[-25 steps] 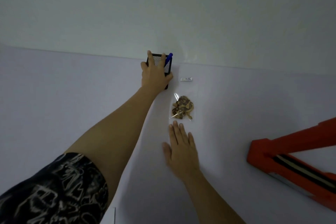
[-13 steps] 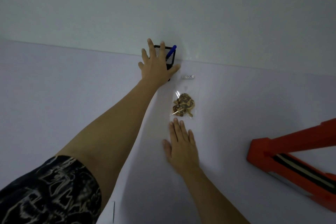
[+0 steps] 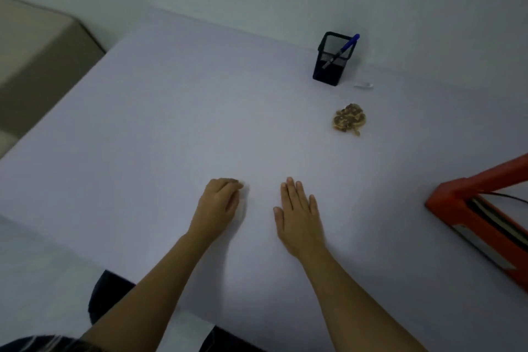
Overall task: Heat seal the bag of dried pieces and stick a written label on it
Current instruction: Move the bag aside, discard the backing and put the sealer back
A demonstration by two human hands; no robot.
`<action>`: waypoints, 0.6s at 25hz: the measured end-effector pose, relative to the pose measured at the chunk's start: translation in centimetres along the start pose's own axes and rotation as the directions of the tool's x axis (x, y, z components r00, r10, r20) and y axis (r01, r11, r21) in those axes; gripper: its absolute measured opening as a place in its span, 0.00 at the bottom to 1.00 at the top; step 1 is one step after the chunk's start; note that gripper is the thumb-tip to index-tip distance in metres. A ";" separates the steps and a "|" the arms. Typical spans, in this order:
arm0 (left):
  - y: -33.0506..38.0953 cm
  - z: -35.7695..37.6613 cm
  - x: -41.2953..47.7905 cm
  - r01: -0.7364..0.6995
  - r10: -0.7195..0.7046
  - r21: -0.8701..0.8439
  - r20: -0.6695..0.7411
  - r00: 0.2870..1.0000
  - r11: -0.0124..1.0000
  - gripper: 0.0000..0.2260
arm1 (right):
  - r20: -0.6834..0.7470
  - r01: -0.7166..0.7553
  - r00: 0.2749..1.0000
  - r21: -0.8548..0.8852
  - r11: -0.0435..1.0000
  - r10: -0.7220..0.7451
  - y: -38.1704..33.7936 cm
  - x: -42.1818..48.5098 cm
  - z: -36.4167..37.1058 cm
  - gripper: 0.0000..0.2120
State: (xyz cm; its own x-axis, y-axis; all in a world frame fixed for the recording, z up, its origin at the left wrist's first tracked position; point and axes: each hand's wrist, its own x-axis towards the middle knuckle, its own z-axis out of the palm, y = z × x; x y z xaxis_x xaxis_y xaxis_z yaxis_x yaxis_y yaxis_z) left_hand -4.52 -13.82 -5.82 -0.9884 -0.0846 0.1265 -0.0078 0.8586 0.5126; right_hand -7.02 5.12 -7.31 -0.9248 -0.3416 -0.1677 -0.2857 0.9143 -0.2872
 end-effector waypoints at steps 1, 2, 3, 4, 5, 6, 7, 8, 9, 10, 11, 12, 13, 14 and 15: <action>-0.6 -0.2 -2.0 0.039 -0.039 0.006 0.013 0.999 0.999 0.15 | -0.006 0.019 1.000 -0.004 1.000 -0.019 -0.8 -0.9 0.5 0.28; -0.8 -0.4 -3.6 0.105 -0.105 0.007 0.029 0.994 0.994 0.15 | -0.001 0.041 0.999 -0.007 0.999 -0.041 -1.6 -1.8 1.0 0.29; -0.9 -0.4 -4.8 0.176 -0.176 0.002 0.045 0.983 0.984 0.15 | 0.012 0.056 0.998 -0.012 0.998 -0.055 -2.4 -2.6 1.4 0.29; -0.9 -0.1 -5.6 0.229 -0.228 -0.006 0.063 0.972 0.973 0.17 | 0.019 0.057 0.998 -0.014 0.998 -0.057 -3.2 -3.2 1.7 0.29; -0.8 0.0 -6.1 0.252 -0.250 -0.012 0.084 0.965 0.968 0.20 | 0.021 0.049 0.999 -0.015 0.999 -0.049 -3.9 -3.8 2.0 0.29; -0.7 0.1 -6.1 0.235 -0.233 -0.008 0.091 0.968 0.972 0.23 | 0.025 0.032 0.999 -0.013 0.999 -0.031 -4.4 -4.1 2.3 0.30; -0.6 0.1 -5.9 0.201 -0.201 0.013 0.092 0.975 0.980 0.24 | 0.032 0.013 0.999 -0.010 1.000 -0.013 -4.7 -4.4 2.4 0.31; -0.6 -0.1 -5.5 0.175 -0.178 0.042 0.098 0.979 0.984 0.24 | 0.034 0.007 0.999 -0.012 1.000 -0.007 -4.9 -4.5 2.5 0.33; -0.6 -0.4 -5.1 0.172 -0.180 0.070 0.119 0.976 0.983 0.23 | 0.029 0.007 1.000 -0.015 1.000 -0.007 -4.9 -4.5 2.7 0.33; -0.7 -0.5 -4.7 0.183 -0.194 0.086 0.146 0.970 0.979 0.21 | 0.020 0.011 1.000 -0.021 1.000 -0.011 -4.9 -4.4 2.8 0.32; -0.7 -0.7 -4.5 0.200 -0.212 0.084 0.167 0.963 0.976 0.19 | 0.009 0.017 1.000 -0.022 1.000 -0.017 -4.8 -4.3 2.9 0.30; -0.8 -0.8 -4.4 0.203 -0.212 0.066 0.169 0.963 0.977 0.17 | -0.004 0.022 1.000 -0.019 1.000 -0.022 -4.9 -4.3 3.1 0.28; -0.8 -0.8 -4.6 0.185 -0.189 0.041 0.157 0.969 0.982 0.15 | -0.012 0.024 1.000 -0.018 1.000 -0.024 -4.8 -4.3 3.4 0.28; -0.7 -0.7 -4.8 0.147 -0.147 0.013 0.133 0.980 0.989 0.14 | -0.024 0.028 0.999 -0.026 0.999 -0.029 -4.8 -4.4 3.5 0.28; -0.8 -0.6 -5.0 0.112 -0.110 -0.015 0.113 0.987 0.994 0.13 | -0.032 0.032 0.999 -0.035 0.999 -0.033 -4.8 -4.4 3.6 0.28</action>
State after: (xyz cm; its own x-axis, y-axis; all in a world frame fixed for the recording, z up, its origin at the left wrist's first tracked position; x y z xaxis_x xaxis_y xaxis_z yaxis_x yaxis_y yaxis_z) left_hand 0.50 -14.39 -6.40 -0.9923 -0.1204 -0.0276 -0.1164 0.8362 0.5359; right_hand -0.66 1.43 -8.60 -0.9224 -0.3643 -0.1283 -0.3233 0.9101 -0.2593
